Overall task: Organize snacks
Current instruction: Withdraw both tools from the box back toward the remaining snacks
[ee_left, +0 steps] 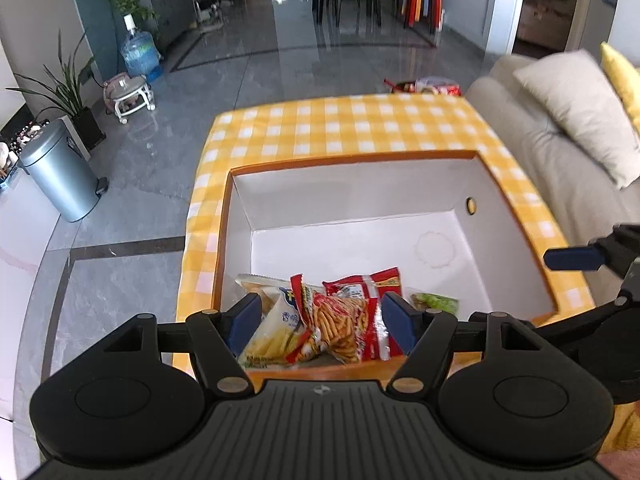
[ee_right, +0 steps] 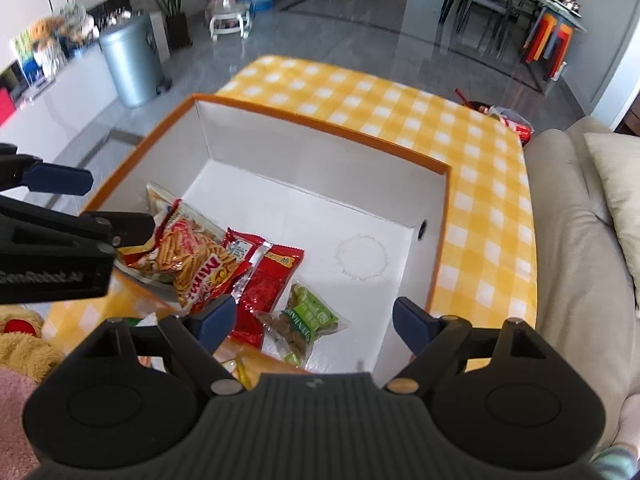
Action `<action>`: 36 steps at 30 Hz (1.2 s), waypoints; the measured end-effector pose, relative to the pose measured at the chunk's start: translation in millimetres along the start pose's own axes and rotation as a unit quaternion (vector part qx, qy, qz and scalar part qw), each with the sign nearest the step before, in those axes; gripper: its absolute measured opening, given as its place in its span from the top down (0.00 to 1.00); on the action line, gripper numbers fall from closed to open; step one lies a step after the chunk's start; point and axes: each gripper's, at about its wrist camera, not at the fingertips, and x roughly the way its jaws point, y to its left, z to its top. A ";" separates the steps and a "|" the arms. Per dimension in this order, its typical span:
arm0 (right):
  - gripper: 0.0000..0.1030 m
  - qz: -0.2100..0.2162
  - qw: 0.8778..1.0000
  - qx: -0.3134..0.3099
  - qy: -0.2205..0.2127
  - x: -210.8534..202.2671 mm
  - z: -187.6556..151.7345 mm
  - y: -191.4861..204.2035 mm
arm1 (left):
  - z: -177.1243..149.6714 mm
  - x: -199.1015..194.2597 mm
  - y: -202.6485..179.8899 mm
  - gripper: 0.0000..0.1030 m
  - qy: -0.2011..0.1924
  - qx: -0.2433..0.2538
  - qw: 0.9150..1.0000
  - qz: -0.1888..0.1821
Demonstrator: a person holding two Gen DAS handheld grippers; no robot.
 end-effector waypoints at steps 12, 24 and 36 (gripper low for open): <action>0.15 -0.008 0.994 0.036 -0.106 -57.7 -66.6 5.3 | -38.8 -46.1 -14.5 0.21 -0.050 0.014 0.999 -0.013; 0.15 -0.039 0.983 0.057 -0.169 -74.8 -145.3 19.9 | -97.3 -47.0 -13.7 0.20 -0.046 -0.028 0.997 -0.051; 0.15 -0.027 0.989 0.070 -0.124 -35.2 -197.2 16.1 | -140.2 -14.4 -14.1 0.19 0.008 -0.063 0.997 -0.047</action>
